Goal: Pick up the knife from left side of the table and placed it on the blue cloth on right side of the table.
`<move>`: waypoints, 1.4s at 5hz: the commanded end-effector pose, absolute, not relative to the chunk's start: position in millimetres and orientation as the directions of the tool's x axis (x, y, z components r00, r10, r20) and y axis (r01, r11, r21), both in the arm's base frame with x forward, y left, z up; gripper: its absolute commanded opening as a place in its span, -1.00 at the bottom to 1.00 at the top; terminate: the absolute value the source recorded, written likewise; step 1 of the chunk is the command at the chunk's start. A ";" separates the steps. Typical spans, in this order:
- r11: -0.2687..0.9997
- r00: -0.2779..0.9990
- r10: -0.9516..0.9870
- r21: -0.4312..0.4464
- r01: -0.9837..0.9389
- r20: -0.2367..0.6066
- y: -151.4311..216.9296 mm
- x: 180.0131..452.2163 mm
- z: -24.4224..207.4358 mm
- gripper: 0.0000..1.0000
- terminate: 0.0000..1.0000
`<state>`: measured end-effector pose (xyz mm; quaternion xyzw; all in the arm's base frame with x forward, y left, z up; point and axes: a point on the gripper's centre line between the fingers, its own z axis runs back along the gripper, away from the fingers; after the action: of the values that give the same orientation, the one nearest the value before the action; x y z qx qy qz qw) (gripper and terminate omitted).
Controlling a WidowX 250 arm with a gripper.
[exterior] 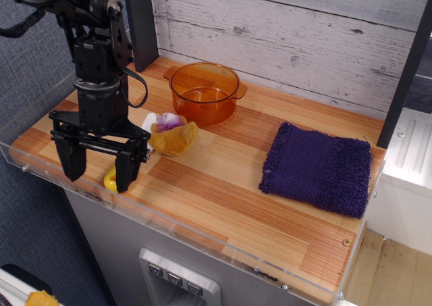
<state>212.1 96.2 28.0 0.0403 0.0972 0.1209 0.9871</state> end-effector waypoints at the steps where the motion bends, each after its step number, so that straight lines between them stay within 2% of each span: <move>1: 0.954 0.952 0.267 0.177 -0.241 -0.147 89.5 231.5 21.4 1.00 -1.00; 2: 0.975 0.978 0.164 0.169 -0.141 -0.131 83.1 246.6 21.7 1.00 -1.00; 3: 0.976 0.982 0.143 0.180 -0.120 -0.124 80.7 248.9 22.4 1.00 -1.00; 4: 0.981 0.985 0.136 0.153 -0.119 -0.102 80.2 247.9 21.8 -1.00 -1.00; 7: 0.970 0.989 0.113 0.227 -0.088 -0.097 69.5 253.7 31.9 -1.00 -1.00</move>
<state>246.5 70.3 12.7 0.1078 0.0850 0.0490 0.9893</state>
